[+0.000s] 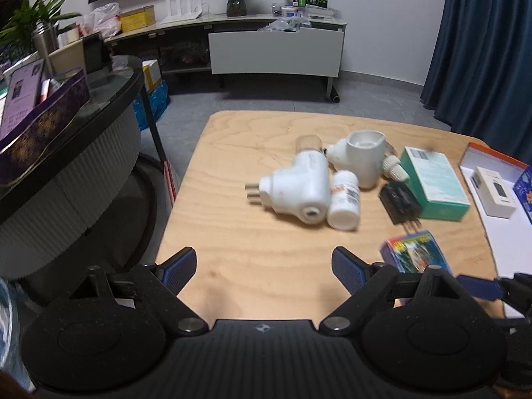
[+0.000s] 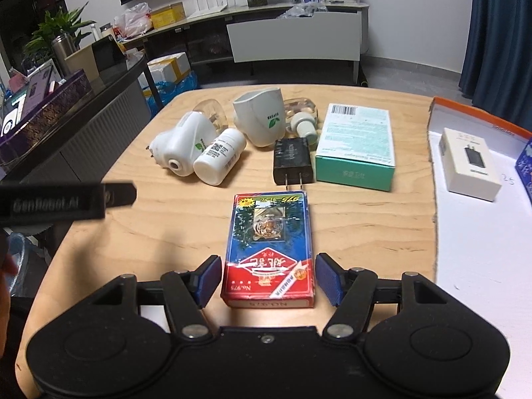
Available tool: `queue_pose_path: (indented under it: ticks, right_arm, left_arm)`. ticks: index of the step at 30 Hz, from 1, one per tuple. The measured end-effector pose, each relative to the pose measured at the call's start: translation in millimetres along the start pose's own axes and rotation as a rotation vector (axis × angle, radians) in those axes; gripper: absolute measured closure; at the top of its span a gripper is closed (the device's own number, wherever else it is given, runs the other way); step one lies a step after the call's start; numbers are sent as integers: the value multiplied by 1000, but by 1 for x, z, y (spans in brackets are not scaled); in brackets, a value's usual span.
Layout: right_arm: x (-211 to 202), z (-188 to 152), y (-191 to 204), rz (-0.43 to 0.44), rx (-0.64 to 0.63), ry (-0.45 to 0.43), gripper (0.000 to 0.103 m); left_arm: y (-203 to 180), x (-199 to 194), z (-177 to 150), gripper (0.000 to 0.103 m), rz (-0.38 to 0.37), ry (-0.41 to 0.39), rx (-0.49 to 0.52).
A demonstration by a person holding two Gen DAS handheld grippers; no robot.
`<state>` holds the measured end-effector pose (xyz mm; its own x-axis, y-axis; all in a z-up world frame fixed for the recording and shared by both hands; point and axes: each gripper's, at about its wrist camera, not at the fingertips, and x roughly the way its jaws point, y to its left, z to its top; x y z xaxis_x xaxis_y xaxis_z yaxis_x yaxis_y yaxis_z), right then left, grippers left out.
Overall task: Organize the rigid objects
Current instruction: 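Move the right gripper to the red-and-blue card box and grasp it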
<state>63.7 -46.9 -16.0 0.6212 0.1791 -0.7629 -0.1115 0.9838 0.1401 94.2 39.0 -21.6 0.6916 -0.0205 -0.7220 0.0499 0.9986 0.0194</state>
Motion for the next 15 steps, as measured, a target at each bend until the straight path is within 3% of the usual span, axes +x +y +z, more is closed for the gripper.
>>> queue_pose_path:
  ticks: [6, 15]
  right_arm:
    - [15, 4, 4, -20, -39, -11, 23]
    - [26, 9, 3, -60, -75, -54, 17]
  left_arm:
    - [3, 33, 16, 10, 1, -19, 98]
    - [-7, 59, 29, 7, -69, -71, 199]
